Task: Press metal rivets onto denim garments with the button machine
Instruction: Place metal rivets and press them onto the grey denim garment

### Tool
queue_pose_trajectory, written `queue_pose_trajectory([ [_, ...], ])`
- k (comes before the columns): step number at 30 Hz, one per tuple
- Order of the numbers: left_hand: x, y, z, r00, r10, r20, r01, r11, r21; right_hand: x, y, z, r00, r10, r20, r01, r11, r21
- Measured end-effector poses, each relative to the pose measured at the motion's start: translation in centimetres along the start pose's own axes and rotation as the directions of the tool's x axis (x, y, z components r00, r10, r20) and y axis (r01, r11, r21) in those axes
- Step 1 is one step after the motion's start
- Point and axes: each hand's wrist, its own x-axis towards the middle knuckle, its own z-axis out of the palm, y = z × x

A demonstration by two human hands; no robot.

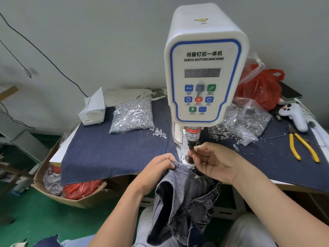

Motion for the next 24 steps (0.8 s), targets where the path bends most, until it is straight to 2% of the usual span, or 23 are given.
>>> queue_pose_trajectory([
  [3, -0.1, 0.1, 0.0, 1.000, 0.005, 0.008, -0.004, 1.000, -0.024, -0.4, -0.2, -0.3, 0.998, -0.065, -0.023, 0.062, 0.993, -0.101],
  [5, -0.2, 0.2, 0.1, 1.000, 0.002, 0.013, -0.001, 0.999, -0.039, -0.9, -0.2, -1.2, 0.966, -0.250, -0.072, 0.207, 0.906, -0.370],
  [6, -0.2, 0.2, 0.2, 1.000, 0.001, 0.015, 0.000, 0.999, -0.042, -1.2, -0.1, -1.8, 0.926, -0.374, -0.053, 0.283, 0.780, -0.559],
  [8, -0.2, 0.3, 0.3, 1.000, -0.004, 0.014, 0.004, 0.999, -0.041, -1.9, 0.5, -3.0, 0.839, -0.529, 0.129, 0.376, 0.391, -0.840],
  [9, -0.2, 0.4, 0.3, 1.000, -0.004, 0.011, 0.004, 0.999, -0.041, -2.2, 1.0, -3.5, 0.829, -0.507, 0.237, 0.392, 0.224, -0.892],
  [10, -0.2, 0.5, 0.3, 1.000, -0.003, 0.007, 0.003, 0.999, -0.041, -2.3, 1.5, -3.9, 0.839, -0.449, 0.307, 0.389, 0.100, -0.916],
  [11, -0.3, 0.6, 0.3, 1.000, 0.001, 0.003, -0.001, 0.999, -0.043, -2.2, 2.0, -4.2, 0.853, -0.394, 0.342, 0.381, 0.023, -0.924],
  [16, -0.5, 0.9, 0.7, 1.000, -0.011, -0.025, 0.010, 0.999, -0.038, -0.7, 2.6, -4.6, 0.830, -0.371, 0.416, 0.416, -0.084, -0.906],
  [18, -0.7, 1.1, 0.6, 1.000, -0.010, -0.020, 0.011, 0.997, 0.071, -0.5, 1.8, -5.2, 0.841, -0.318, 0.438, 0.445, -0.057, -0.894],
  [20, -0.6, 1.3, 0.2, 0.999, 0.040, -0.030, -0.031, 0.964, 0.264, -0.4, 0.8, -6.0, 0.854, -0.273, 0.444, 0.472, 0.045, -0.880],
  [22, 0.2, 1.6, -0.3, 0.971, 0.149, -0.188, -0.061, 0.910, 0.410, -0.2, 0.1, -6.6, 0.856, -0.273, 0.439, 0.481, 0.109, -0.870],
  [24, 1.7, 1.7, -1.2, 0.858, 0.258, -0.444, 0.011, 0.855, 0.518, 0.4, -0.1, -6.7, 0.866, -0.271, 0.421, 0.461, 0.102, -0.882],
])
